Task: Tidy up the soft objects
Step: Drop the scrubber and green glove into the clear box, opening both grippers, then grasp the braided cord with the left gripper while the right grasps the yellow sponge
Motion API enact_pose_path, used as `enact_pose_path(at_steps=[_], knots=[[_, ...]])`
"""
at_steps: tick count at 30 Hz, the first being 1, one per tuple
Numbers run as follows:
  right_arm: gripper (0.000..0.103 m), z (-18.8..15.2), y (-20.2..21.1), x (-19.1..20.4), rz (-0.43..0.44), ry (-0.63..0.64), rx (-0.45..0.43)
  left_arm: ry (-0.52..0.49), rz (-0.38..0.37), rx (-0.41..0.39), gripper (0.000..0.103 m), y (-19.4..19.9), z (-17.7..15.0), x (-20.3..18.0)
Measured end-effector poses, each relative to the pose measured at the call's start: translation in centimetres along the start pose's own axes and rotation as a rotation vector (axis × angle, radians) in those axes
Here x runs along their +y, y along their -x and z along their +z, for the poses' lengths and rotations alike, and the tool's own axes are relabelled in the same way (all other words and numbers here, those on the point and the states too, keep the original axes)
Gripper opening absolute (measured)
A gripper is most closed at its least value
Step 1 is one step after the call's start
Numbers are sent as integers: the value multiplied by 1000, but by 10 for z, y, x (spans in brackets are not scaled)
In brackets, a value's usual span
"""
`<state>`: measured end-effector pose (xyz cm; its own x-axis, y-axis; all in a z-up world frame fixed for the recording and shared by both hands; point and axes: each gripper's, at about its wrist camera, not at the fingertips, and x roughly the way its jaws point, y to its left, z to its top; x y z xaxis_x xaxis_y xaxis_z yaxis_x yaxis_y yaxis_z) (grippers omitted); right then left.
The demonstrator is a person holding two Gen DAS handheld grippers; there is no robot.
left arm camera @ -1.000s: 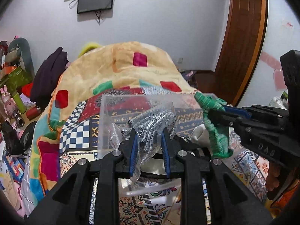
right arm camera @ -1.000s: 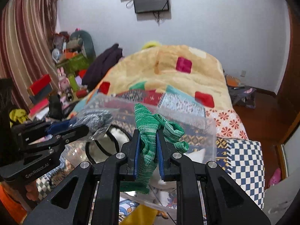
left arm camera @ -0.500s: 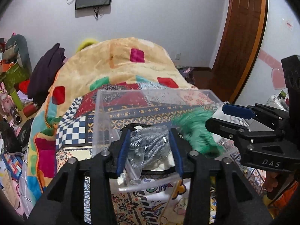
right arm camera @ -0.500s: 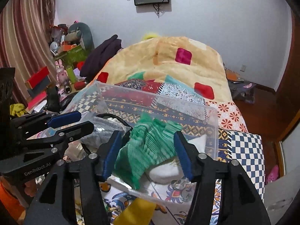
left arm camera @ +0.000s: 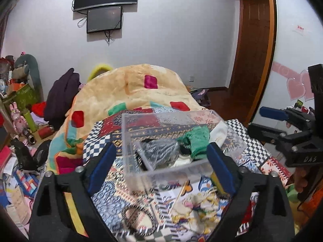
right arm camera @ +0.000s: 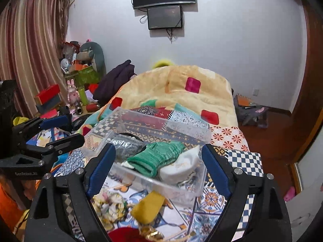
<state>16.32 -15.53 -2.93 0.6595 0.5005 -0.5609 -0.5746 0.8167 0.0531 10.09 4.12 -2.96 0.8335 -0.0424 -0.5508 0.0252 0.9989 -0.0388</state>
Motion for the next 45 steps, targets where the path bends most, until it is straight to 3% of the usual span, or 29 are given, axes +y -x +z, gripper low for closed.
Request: enact_pose_path(at_steps=[6, 11, 15, 20, 24, 27, 30, 32, 38, 45], knots=[[86, -21, 0, 2, 11, -7, 43, -12, 39, 60, 97, -1, -26, 4], [86, -47, -12, 2, 15, -9, 122, 36, 45, 151, 97, -17, -53, 15], [86, -68, -26, -2, 15, -30, 190, 73, 108, 194, 97, -28, -74, 26], [85, -80, -43, -8, 42, -79, 246, 101, 117, 245, 97, -38, -93, 31], [76, -83, -51, -7, 66, -103, 260, 96, 122, 263, 95, -43, -102, 31], [67, -83, -53, -3, 91, -119, 262, 106, 126, 263, 84, -45, -104, 32], [53, -83, -55, 1, 106, -110, 267, 116, 123, 261, 75, -47, -104, 34], [39, -86, -57, 4, 111, -96, 278, 111, 130, 254, 63, -47, -105, 34], [35, -86, -49, 5, 102, -83, 257, 100, 113, 243, 30, -42, -107, 35], [34, -77, -28, 7, 99, -64, 198, 93, 88, 219, 23, -31, -104, 35]])
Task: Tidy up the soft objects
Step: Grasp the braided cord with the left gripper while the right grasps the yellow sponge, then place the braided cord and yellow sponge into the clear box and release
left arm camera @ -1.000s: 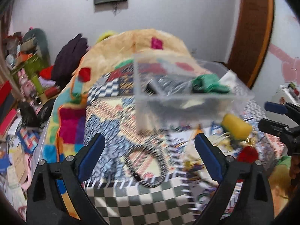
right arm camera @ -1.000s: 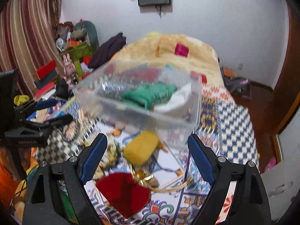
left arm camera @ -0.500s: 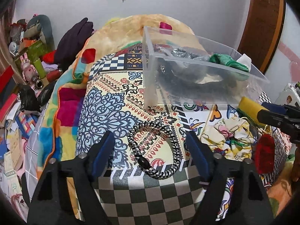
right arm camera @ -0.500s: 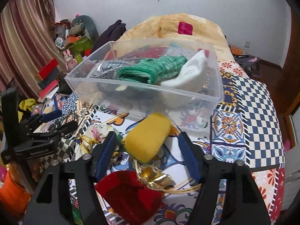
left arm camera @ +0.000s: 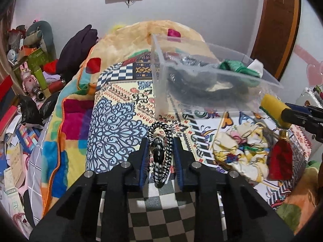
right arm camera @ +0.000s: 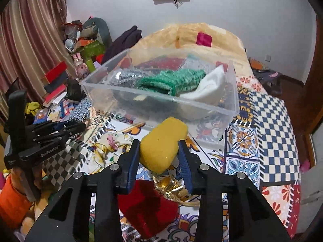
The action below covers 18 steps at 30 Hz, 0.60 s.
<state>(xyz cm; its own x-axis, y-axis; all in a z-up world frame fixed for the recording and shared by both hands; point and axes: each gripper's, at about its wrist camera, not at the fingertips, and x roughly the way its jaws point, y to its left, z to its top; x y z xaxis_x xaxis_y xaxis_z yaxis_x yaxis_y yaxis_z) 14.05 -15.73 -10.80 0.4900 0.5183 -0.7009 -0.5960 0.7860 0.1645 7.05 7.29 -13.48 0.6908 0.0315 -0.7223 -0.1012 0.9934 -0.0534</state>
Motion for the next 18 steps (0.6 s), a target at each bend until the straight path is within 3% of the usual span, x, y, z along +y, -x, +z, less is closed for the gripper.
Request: enact_pose_path(at_steps=[9, 18], knots=[[34, 15, 33, 4, 1, 14, -106, -16, -47, -92, 23, 33, 23, -9], [34, 44, 48, 4, -30, 38, -207, -41, -92, -191, 23, 50, 66, -25]])
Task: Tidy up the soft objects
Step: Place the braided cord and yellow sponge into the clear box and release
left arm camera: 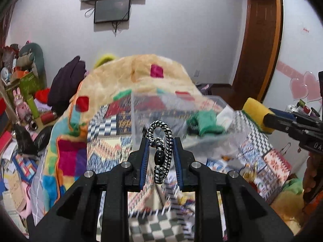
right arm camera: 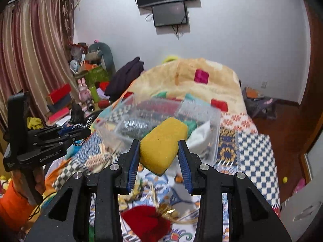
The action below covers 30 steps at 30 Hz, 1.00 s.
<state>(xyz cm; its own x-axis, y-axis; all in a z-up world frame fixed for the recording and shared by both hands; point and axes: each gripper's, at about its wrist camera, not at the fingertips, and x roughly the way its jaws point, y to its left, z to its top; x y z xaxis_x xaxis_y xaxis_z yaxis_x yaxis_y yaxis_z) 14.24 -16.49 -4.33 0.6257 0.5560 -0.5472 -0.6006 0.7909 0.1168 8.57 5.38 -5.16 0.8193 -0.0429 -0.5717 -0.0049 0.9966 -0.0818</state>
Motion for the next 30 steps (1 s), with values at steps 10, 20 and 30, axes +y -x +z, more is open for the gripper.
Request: enact_pose_path(at_steps=[10, 20, 30], knots=[[34, 22, -20, -12, -67, 14, -45, -10, -45, -25, 23, -25, 42, -14], [34, 12, -61, -32, -96, -25, 61, -23, -73, 76, 23, -86, 44, -29], [35, -1, -85, -32, -99, -4, 152, -62, -73, 164, 35, -118, 37, -38]])
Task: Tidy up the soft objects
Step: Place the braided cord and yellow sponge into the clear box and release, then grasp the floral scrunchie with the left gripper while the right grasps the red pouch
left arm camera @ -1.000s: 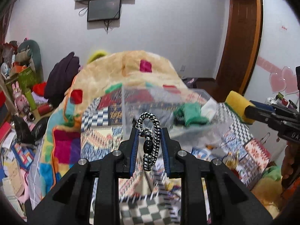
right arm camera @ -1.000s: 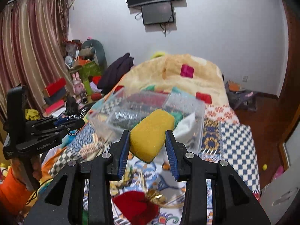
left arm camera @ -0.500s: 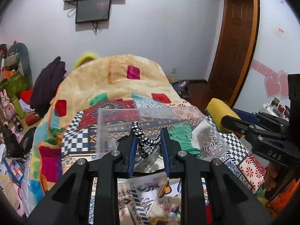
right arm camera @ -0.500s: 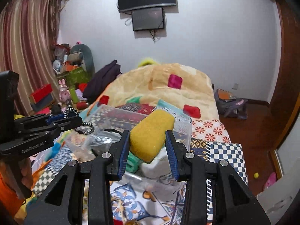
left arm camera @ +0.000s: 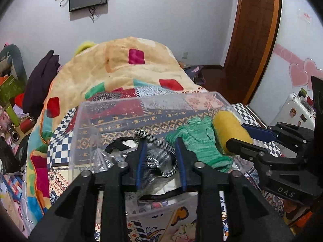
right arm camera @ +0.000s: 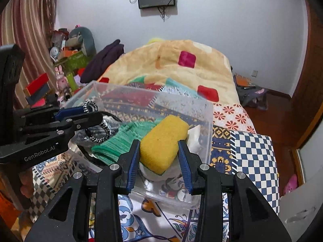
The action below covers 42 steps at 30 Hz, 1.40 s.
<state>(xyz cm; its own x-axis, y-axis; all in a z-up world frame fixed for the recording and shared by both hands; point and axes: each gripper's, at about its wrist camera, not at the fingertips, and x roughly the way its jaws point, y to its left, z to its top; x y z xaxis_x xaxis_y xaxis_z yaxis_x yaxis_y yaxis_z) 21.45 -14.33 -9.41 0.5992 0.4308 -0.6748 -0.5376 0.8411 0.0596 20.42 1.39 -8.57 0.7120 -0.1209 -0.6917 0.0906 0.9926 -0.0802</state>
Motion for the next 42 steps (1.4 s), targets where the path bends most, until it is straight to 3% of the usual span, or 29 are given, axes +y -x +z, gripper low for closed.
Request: enact_pose_path(at_steps=[2, 12, 14, 17, 20, 23, 25, 42], knots=[[35, -1, -1, 1, -1, 3, 13, 10, -1, 10, 50, -1, -1, 2], [56, -2, 11, 0, -9, 8, 20, 40, 1, -27, 60, 24, -8, 10], [66, 0, 20, 1, -8, 6, -3, 37, 13, -58, 66, 37, -10, 9], [71, 3, 38, 4, -13, 9, -45, 23, 33, -102, 72, 56, -12, 6], [86, 2, 53, 6, -12, 6, -75, 12, 45, -131, 82, 73, -16, 3], [90, -5, 66, 9, -12, 17, -83, 8, 50, -148, 97, 87, -24, 0], [96, -13, 71, 12, -5, 19, -76, 5, 51, -148, 100, 93, -31, -3], [98, -89, 38, 19, 83, -8, 156, 2, -5, 95, 101, 48, -101, -20]])
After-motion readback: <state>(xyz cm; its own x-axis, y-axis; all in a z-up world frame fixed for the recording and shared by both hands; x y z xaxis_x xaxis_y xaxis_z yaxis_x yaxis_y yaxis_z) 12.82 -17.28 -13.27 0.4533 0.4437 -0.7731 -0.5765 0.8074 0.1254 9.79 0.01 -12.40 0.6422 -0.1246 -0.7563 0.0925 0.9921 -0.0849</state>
